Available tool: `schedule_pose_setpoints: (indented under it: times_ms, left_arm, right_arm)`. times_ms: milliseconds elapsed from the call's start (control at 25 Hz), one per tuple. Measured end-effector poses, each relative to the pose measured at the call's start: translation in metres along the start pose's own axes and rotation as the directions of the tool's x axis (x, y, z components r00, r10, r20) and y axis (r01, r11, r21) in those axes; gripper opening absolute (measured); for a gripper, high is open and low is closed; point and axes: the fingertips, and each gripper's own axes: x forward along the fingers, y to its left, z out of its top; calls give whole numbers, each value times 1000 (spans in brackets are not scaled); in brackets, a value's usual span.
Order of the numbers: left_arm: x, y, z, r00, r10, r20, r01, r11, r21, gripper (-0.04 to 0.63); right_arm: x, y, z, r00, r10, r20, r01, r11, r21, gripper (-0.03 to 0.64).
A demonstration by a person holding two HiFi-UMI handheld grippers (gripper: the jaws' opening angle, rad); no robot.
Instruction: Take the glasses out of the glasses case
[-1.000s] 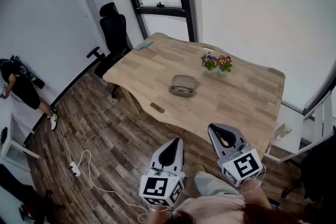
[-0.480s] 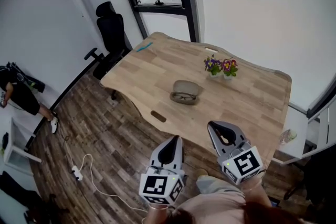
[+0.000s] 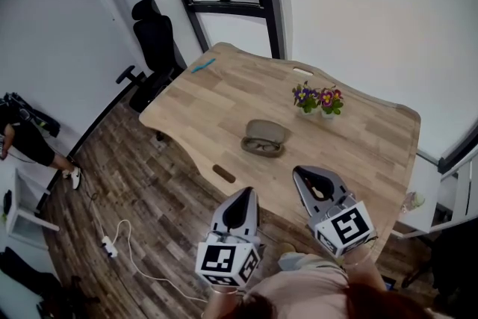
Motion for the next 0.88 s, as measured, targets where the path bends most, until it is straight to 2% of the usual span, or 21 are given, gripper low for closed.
schedule_pose_setpoints:
  times_ms: [520,880]
  left_arm:
    - [45,28,0,998,63,-14,-63,998,1,2]
    - [63,43,-5,998,53,-43,-53,999,-1,2]
  right_arm:
    - [51,-29,-9,996,86,-17,-86,996,3,2]
    - [82,-36,-31,991,106,-83,-107,994,-8,3]
